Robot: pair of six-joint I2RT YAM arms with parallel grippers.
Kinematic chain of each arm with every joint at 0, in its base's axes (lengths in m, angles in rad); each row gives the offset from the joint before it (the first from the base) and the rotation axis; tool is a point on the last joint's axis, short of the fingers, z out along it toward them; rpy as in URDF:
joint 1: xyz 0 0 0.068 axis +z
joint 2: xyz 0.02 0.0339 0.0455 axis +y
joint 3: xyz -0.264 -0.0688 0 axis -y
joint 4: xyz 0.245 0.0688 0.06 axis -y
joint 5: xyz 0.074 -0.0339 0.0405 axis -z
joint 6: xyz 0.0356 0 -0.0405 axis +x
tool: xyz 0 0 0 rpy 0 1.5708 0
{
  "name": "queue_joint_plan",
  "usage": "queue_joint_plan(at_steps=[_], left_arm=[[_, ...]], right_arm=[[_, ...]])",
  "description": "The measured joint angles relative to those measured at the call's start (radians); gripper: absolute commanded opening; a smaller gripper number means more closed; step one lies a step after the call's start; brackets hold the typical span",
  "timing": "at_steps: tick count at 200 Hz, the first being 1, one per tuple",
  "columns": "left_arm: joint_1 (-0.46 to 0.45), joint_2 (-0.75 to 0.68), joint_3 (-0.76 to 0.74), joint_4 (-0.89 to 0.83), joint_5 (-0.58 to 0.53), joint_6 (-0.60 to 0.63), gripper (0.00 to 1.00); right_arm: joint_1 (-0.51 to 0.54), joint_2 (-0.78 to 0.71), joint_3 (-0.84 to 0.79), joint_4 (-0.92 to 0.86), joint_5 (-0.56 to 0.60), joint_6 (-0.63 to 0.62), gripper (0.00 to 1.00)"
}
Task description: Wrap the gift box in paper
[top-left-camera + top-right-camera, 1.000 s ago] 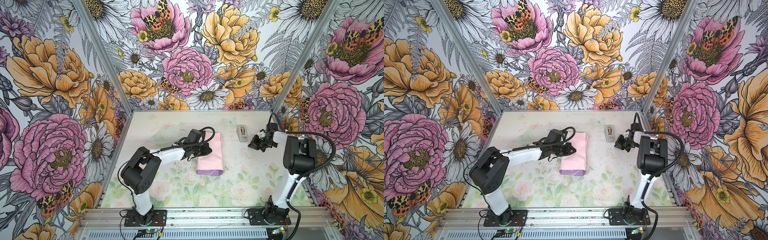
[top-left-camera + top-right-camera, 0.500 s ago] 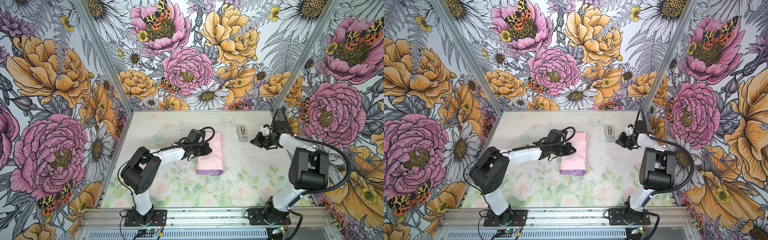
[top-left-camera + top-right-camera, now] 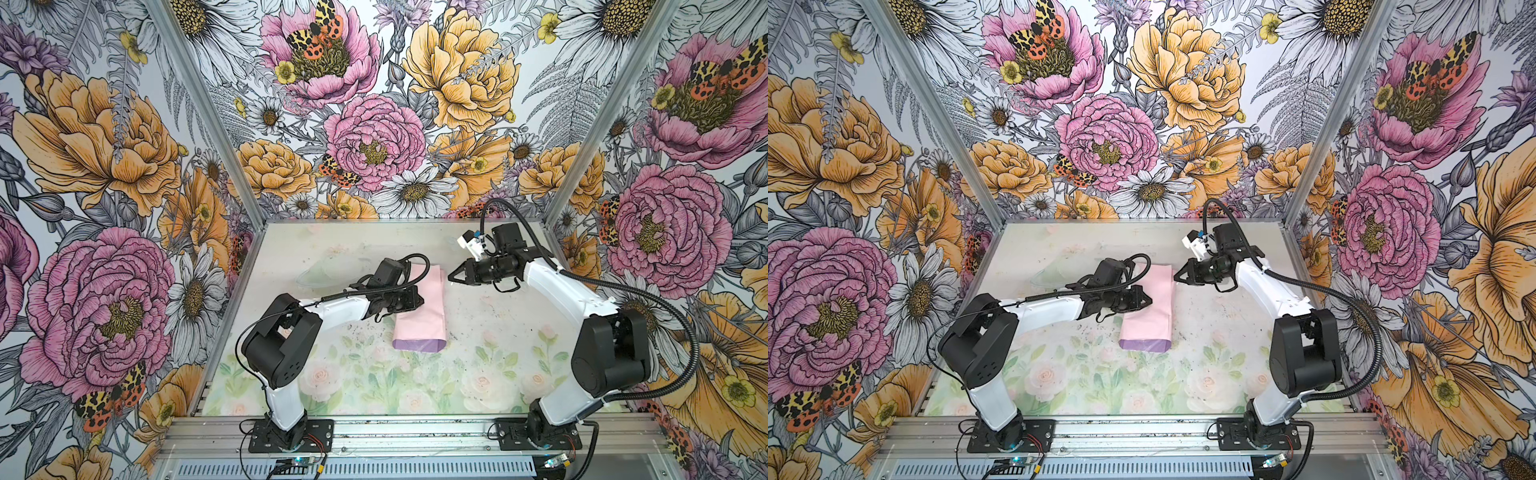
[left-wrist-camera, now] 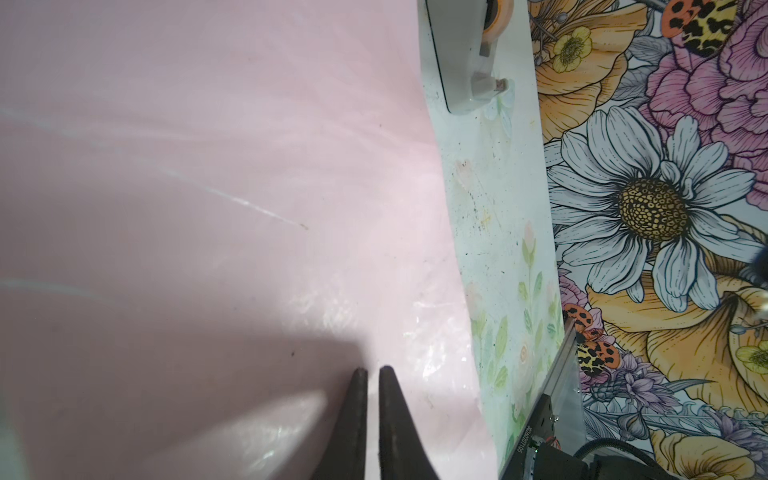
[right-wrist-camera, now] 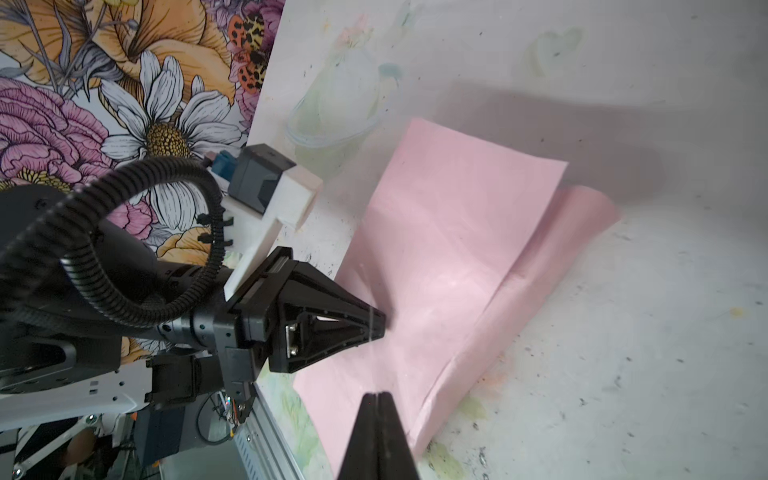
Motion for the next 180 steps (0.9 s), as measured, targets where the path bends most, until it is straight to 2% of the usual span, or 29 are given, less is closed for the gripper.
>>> queue_joint_plan(at_steps=[38,180], left_arm=[[0.000,0.000,0.000,0.000,0.000,0.000,0.11],[0.000,0.000,0.000,0.000,0.000,0.000,0.11]], right_arm=[[0.061,0.114,0.061,-0.082,0.004,-0.045,0.00],[0.060,0.272,0.142,-0.287,0.070,-0.069,0.00]])
